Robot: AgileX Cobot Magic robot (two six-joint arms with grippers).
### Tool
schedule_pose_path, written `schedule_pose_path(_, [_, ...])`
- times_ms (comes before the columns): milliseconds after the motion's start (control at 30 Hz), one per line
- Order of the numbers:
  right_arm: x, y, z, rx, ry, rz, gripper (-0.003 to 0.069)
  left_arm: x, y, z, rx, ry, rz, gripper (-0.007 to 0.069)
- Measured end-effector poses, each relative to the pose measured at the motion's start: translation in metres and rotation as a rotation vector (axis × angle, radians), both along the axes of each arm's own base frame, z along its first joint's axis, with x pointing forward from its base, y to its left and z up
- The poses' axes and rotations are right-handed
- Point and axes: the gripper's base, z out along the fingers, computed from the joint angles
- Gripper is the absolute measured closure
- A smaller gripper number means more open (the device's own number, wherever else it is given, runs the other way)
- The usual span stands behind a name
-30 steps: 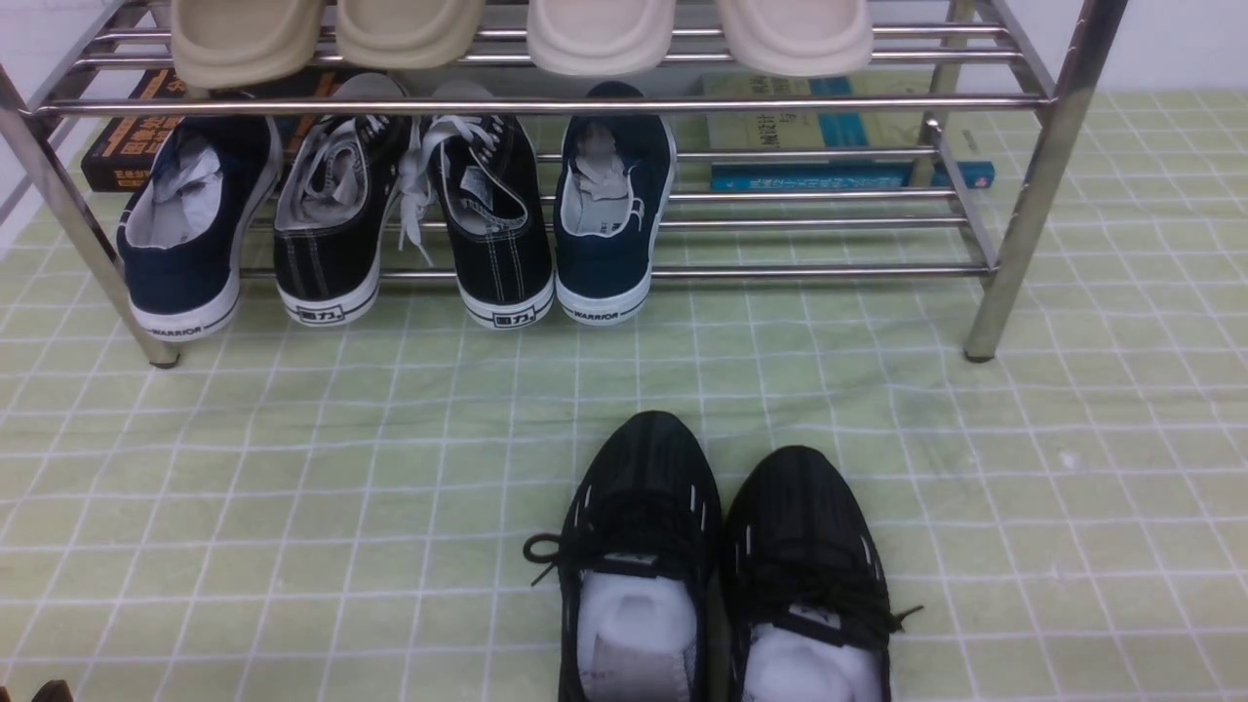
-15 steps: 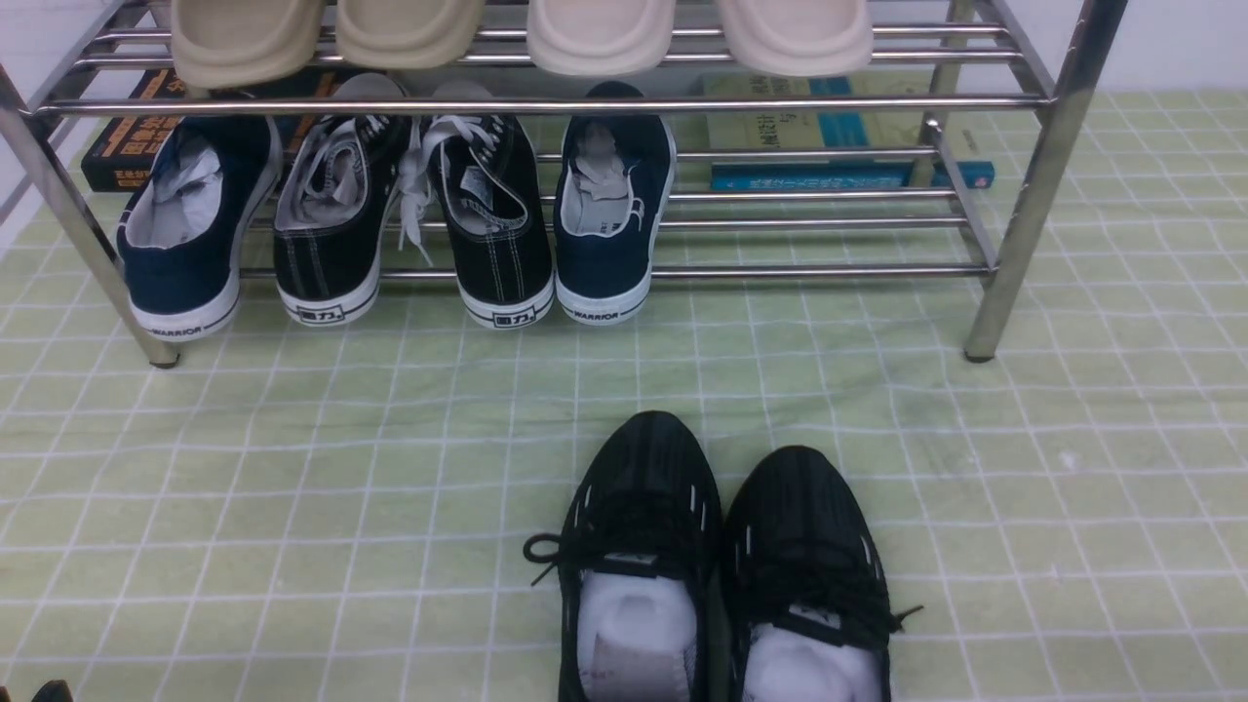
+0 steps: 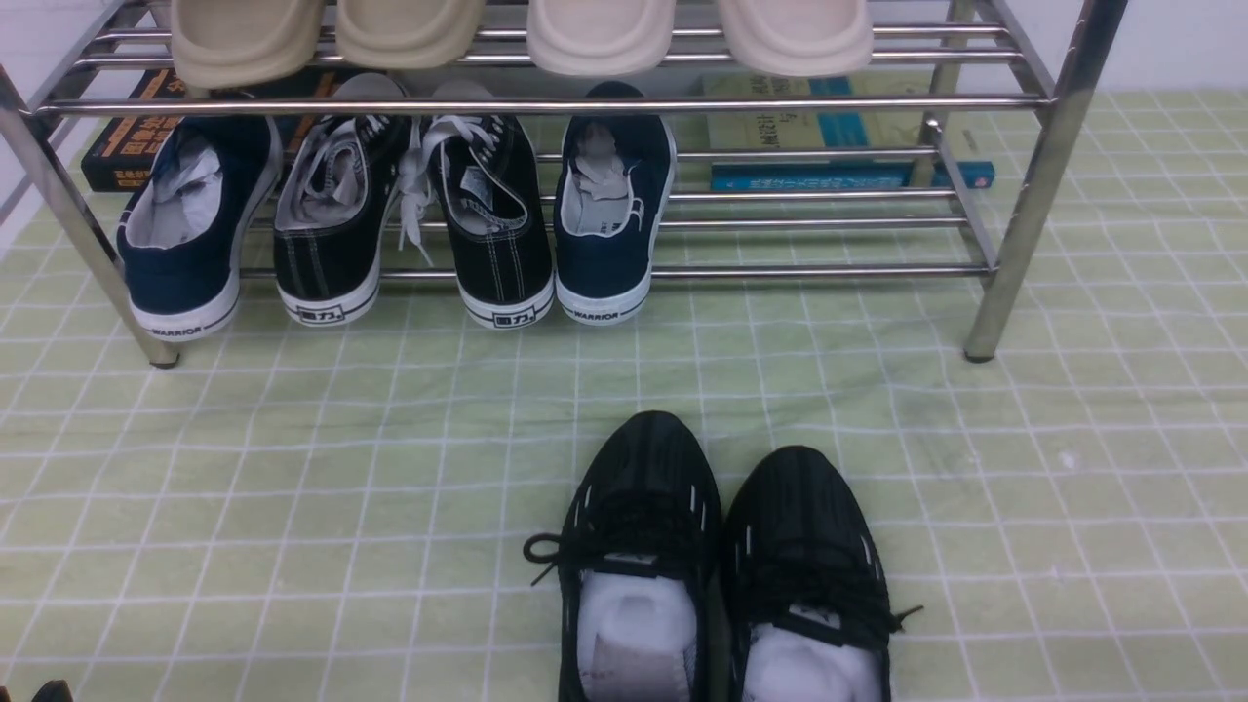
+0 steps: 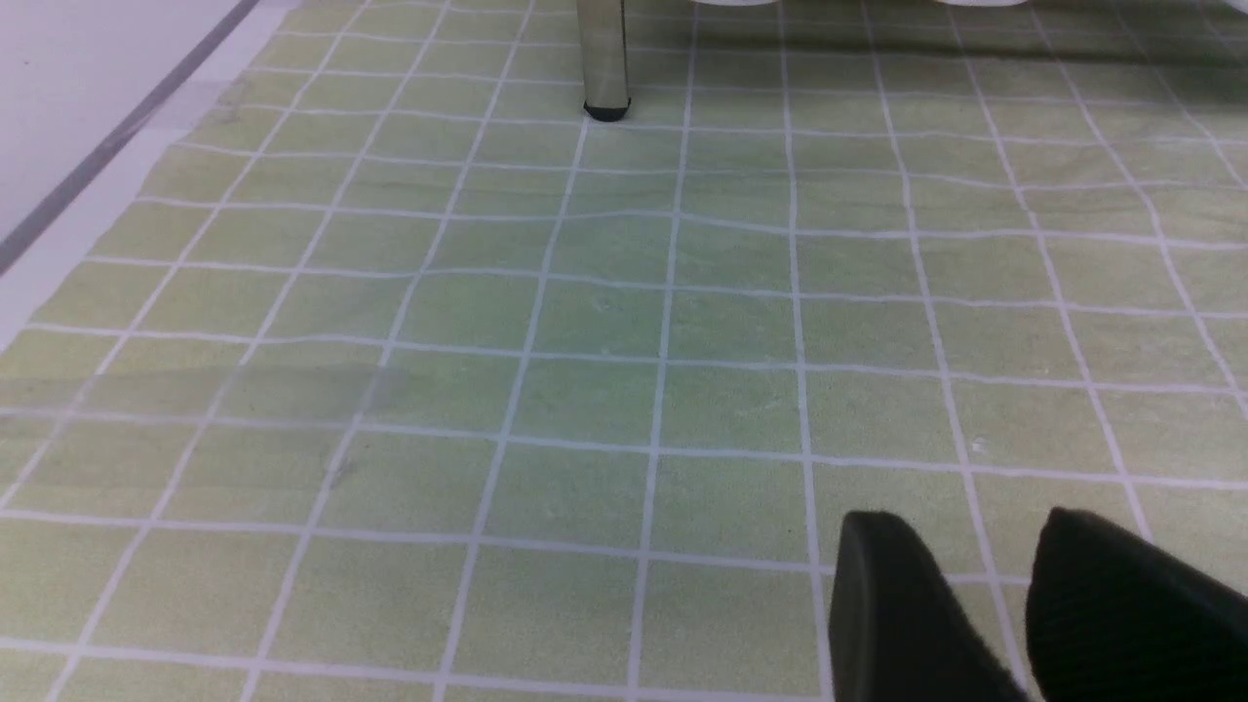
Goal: Take the shoes off the shelf with your hand from the green coffee tablecloth.
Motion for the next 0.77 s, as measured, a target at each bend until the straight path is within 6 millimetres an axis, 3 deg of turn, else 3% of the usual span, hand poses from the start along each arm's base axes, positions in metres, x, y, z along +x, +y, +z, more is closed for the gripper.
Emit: schedule_pose_path(767, [0.0, 0.0, 0.0, 0.0, 0.0, 0.0, 0.0512, 0.0, 0.0, 0.0, 0.0, 0.0, 0.0, 0.0383])
